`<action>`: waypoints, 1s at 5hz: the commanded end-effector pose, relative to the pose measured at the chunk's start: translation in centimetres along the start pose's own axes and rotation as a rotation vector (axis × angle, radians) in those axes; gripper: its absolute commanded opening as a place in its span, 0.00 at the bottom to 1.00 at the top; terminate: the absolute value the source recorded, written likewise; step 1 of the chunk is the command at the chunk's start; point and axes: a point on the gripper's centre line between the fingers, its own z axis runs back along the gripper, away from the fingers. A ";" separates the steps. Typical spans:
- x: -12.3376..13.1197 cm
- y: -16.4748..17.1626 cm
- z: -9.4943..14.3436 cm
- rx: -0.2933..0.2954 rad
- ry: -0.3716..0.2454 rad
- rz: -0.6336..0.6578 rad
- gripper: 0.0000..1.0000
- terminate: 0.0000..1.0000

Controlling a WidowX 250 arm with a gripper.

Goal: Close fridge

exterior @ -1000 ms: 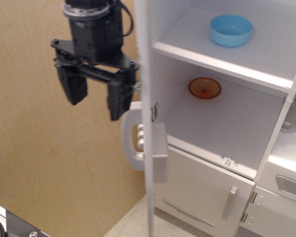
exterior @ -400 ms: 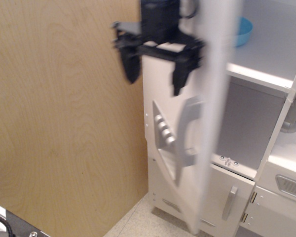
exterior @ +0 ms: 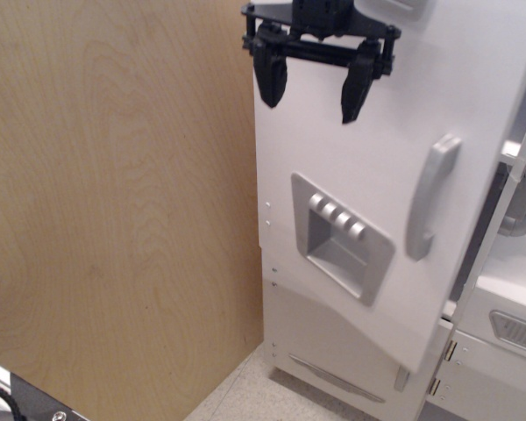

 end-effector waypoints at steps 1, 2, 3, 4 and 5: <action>3.7 0.0 1.7 -0.047 -0.063 0.066 1.00 0.00; 5.3 -0.1 1.9 -0.064 -0.062 0.104 1.00 0.00; 5.9 -0.2 1.8 -0.066 -0.065 0.117 1.00 0.00; 6.4 -0.3 2.0 -0.065 -0.081 0.130 1.00 0.00; 6.7 -0.4 2.3 -0.077 -0.087 0.142 1.00 0.00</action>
